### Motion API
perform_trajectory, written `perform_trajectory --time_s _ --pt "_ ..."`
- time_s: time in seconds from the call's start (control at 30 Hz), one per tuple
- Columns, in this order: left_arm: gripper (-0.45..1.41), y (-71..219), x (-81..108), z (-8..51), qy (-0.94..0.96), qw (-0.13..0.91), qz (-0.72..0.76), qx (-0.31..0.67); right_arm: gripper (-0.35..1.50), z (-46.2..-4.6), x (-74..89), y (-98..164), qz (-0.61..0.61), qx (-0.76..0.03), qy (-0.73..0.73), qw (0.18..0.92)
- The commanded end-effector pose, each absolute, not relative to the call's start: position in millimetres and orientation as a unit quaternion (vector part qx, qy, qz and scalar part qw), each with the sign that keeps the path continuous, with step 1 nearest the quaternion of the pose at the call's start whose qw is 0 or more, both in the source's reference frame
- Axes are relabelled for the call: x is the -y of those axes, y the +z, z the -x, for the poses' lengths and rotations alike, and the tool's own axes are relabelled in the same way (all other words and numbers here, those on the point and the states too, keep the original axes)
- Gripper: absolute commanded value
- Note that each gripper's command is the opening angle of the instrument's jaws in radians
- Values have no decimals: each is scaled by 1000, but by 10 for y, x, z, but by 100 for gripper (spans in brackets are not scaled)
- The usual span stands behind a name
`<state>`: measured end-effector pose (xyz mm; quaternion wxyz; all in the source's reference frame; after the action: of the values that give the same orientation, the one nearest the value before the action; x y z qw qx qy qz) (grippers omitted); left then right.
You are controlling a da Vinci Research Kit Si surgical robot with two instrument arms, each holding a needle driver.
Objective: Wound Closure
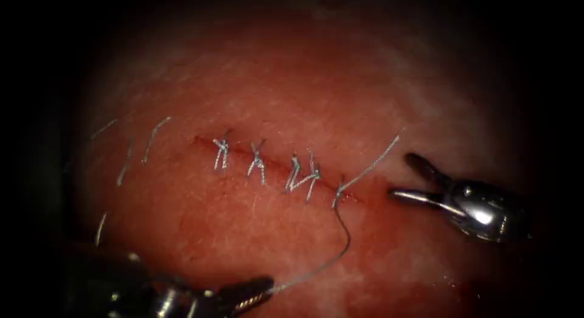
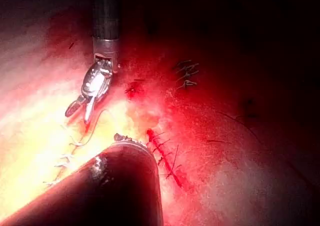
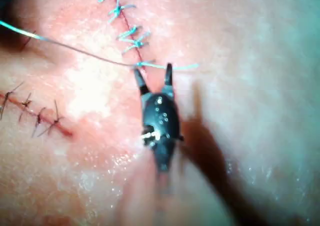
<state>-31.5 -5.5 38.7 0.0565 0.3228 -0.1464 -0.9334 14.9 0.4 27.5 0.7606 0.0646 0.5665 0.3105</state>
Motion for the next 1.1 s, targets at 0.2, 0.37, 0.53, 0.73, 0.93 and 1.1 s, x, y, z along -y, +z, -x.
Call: perform_trajectory --time_s 0.2,0.37,0.53,0.73,0.93,1.1 --pt "-45 411 55 331 -928 72 -334 146 -5 -199 4 266 -59 -583 270 764" --pt "-45 426 40 335 -926 82 -338 149 -25 -203 9 283 -62 -577 251 774" --pt "-45 442 21 347 -925 83 -340 150 -26 -204 19 294 -61 -577 243 778" --pt "-45 476 -13 348 -930 55 -332 147 -28 -203 26 290 -66 -580 238 776" --pt "-45 518 -33 339 -942 14 -299 153 -25 -204 30 285 -67 -582 237 775" --pt "-45 553 -33 344 -947 18 -281 154 -16 -207 26 278 -65 -587 242 770"
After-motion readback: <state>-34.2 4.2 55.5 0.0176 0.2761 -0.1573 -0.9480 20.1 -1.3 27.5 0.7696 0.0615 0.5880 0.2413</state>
